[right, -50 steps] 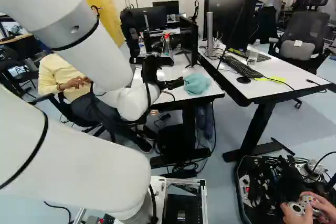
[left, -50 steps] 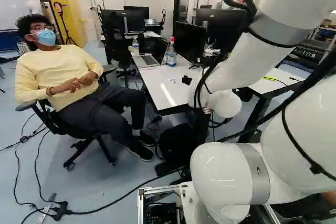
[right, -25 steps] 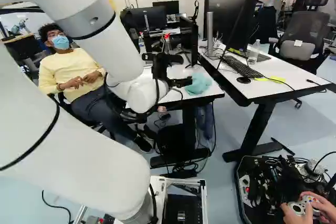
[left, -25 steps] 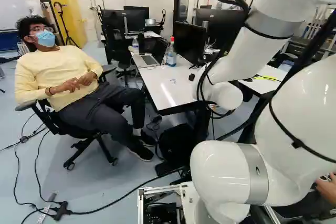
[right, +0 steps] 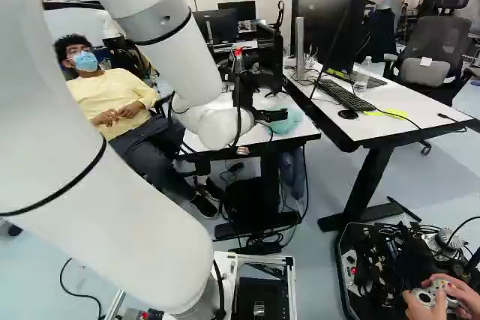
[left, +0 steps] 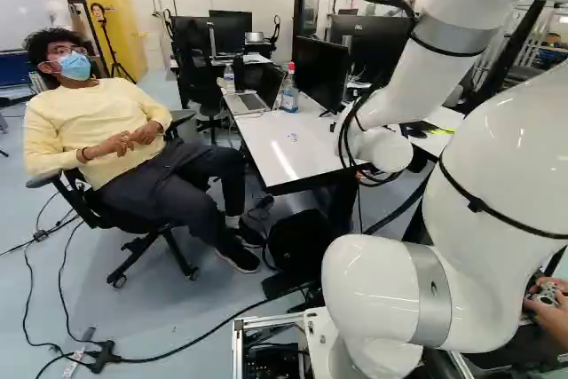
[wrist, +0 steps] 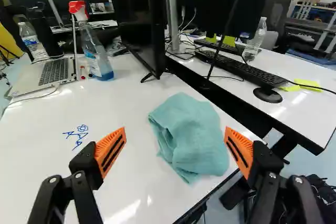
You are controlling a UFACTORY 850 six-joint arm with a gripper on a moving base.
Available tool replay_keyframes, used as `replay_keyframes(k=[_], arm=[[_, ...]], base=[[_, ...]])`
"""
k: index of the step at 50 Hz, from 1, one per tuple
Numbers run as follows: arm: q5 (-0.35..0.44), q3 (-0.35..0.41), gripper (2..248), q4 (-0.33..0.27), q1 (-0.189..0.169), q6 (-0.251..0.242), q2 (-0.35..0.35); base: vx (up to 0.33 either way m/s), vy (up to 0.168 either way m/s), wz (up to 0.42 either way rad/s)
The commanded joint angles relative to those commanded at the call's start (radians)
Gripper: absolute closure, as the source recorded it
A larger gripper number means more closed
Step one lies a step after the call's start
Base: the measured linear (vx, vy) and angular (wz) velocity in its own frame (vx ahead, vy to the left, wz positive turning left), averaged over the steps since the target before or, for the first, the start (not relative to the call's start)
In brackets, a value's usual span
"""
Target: Clean the table with the green towel
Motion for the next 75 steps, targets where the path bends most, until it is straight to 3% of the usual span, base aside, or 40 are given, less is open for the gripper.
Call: replay_keyframes(k=[27,75], arm=[[-0.028,-0.138,3,0.0,-0.032,0.0,-0.136],[-0.206,-0.303,3,0.0,-0.053,0.0,-0.286]], base=[[0.0,0.0,0.0],[0.0,0.0,0.0]])
